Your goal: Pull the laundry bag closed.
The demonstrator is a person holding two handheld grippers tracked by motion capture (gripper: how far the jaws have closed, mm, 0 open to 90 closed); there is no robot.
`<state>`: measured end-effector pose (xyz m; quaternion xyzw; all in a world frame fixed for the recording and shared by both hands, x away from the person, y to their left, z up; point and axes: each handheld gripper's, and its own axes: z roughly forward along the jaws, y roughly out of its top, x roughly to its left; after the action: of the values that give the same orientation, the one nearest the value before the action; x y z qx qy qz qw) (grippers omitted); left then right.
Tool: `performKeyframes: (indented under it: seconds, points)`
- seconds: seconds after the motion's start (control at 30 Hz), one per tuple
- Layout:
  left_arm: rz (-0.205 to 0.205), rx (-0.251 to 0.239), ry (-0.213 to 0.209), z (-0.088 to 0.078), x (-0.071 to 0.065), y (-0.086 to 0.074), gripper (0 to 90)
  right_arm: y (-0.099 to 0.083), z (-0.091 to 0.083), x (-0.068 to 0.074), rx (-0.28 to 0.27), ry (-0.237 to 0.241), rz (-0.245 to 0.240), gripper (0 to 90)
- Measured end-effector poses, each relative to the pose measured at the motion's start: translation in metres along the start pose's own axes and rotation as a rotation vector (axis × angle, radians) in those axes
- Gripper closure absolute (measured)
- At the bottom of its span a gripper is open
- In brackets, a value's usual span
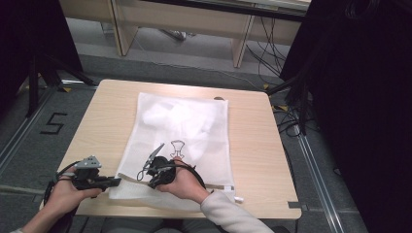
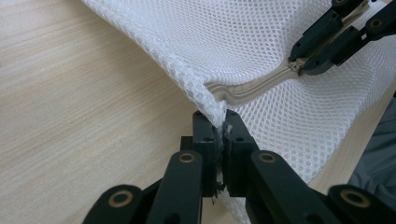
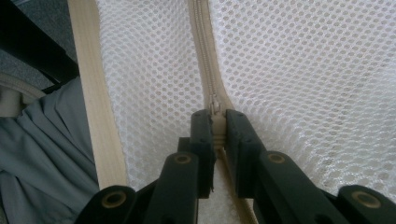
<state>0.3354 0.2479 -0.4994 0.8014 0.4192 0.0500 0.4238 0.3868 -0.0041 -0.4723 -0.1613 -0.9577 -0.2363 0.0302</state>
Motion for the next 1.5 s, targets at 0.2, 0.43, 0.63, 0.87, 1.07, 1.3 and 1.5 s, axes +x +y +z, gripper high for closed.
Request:
performKeyframes:
  seconds: [0.2,0.43,0.63,0.87,1.07,1.3,1.5]
  points:
    - [0.005,0.018,0.008,-0.001,0.0,0.001,85.2,-0.002,-0.001,-0.001,0.0,0.004,-0.004,82.4]
    - [0.002,0.001,0.004,0.0,0.0,0.0,85.2,-0.003,-0.003,-0.001,0.002,0.001,-0.004,82.4]
    - [0.003,0.021,-0.002,-0.001,0.001,0.001,85.3,-0.007,-0.005,-0.003,0.006,-0.005,0.008,82.4]
    - [-0.004,0.003,0.001,0.001,0.0,0.0,85.2,-0.007,-0.006,-0.002,0.007,-0.003,0.006,82.4]
    - [-0.003,0.024,-0.008,0.0,0.001,0.001,85.2,-0.008,-0.006,-0.003,0.007,-0.003,-0.003,82.4]
    - [-0.007,0.01,0.002,0.001,0.0,0.0,85.3,-0.01,-0.008,-0.003,0.012,-0.002,0.001,82.4]
    - [-0.003,0.027,-0.005,0.0,0.001,0.001,85.3,-0.012,-0.008,-0.004,0.022,-0.007,0.008,82.4]
